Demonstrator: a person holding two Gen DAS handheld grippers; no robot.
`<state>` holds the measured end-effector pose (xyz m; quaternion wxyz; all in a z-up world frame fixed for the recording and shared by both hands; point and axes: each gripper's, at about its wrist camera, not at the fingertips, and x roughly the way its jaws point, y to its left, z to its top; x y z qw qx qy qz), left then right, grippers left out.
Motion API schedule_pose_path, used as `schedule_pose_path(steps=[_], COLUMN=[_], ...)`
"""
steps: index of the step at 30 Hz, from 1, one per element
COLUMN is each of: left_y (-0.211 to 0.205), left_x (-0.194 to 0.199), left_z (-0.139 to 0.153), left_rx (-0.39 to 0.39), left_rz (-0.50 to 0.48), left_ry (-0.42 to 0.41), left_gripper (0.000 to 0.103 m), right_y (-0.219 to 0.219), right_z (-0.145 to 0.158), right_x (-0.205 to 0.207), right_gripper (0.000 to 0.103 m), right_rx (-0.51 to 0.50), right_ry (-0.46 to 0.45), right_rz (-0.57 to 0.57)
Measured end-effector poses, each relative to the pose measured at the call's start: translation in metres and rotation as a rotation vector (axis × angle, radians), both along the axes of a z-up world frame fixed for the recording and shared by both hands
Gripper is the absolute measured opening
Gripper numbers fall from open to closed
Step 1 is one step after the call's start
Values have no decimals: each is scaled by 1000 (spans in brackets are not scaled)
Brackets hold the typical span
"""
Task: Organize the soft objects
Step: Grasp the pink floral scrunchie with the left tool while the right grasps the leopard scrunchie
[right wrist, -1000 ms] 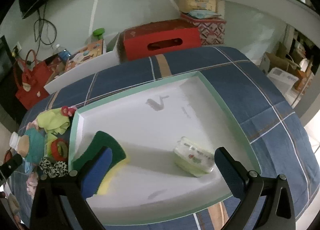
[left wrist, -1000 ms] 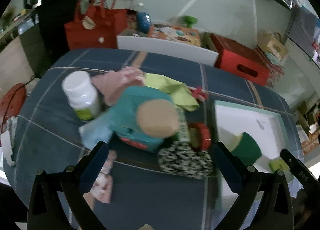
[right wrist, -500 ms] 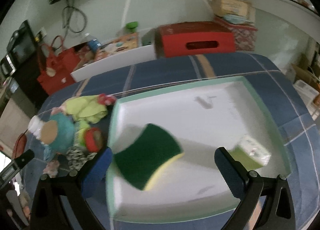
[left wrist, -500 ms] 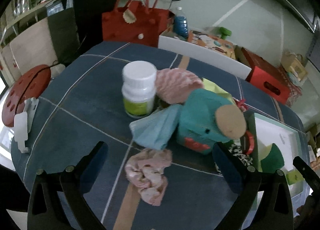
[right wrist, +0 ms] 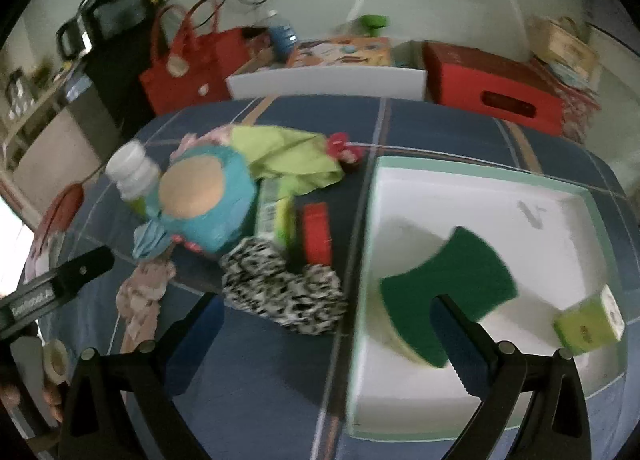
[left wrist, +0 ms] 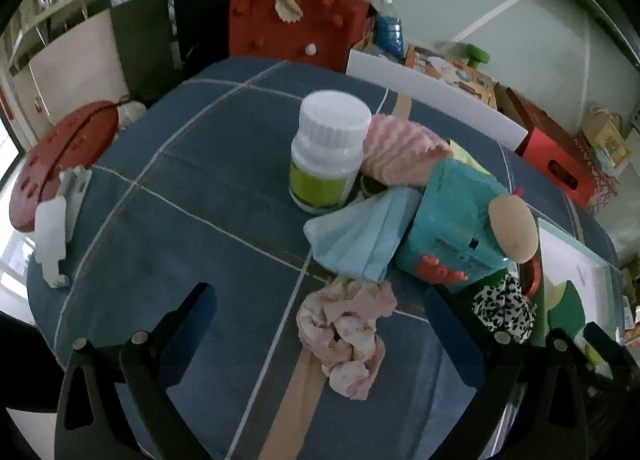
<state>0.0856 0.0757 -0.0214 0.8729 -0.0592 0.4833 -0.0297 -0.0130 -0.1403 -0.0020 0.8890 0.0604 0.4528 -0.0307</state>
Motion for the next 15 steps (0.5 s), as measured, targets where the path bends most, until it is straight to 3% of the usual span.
schedule_pose_path(steps=[15], left_y=[-15], left_x=[7], left_z=[-32], left_rx=[35], left_rz=[-40], left_ry=[142], left_gripper=[103], right_y=[34], right_z=[-25], right_x=[12], right_gripper=[103], right_rx=[-53], right_ry=[33], right_rz=[113])
